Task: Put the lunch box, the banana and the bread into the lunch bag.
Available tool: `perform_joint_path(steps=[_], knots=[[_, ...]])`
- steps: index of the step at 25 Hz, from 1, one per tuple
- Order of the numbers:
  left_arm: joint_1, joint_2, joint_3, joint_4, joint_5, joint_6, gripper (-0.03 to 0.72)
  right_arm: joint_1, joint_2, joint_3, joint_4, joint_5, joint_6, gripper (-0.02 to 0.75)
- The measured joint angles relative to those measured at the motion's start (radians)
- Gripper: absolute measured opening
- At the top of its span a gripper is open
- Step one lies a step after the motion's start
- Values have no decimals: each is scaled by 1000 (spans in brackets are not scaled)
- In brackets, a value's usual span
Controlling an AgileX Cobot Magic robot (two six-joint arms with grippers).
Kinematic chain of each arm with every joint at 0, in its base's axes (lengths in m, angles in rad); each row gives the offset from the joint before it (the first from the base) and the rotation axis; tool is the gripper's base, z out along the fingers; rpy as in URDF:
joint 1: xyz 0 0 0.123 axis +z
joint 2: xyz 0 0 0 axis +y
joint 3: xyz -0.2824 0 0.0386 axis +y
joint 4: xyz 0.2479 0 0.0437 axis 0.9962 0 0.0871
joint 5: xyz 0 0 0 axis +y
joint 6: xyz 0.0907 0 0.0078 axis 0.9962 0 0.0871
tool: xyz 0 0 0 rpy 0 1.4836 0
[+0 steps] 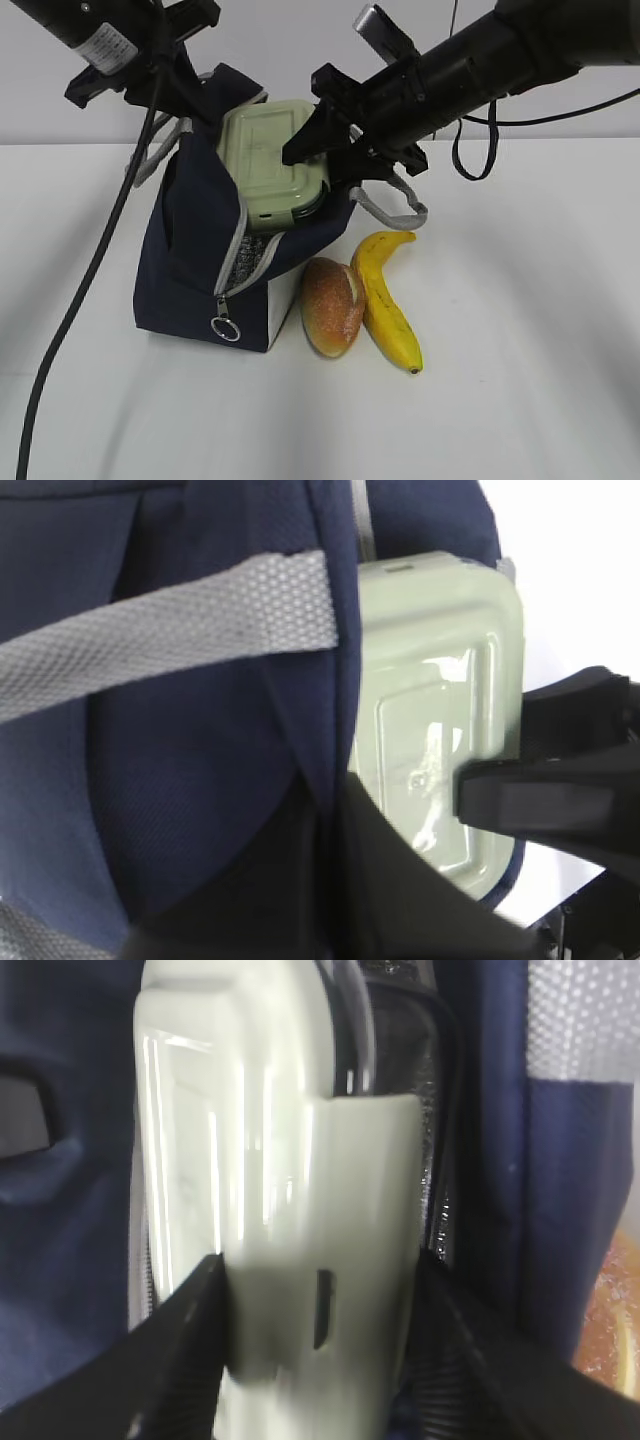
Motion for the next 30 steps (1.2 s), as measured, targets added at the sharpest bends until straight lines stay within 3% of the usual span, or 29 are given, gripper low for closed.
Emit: perform_joint_path(steps=[11, 30], knots=[[0, 0, 0, 114, 25, 0, 0, 61, 55, -19, -8, -17, 24, 383], [0, 0, 0, 124, 44, 0, 0, 89, 190, -106, 3, -79, 71, 383]])
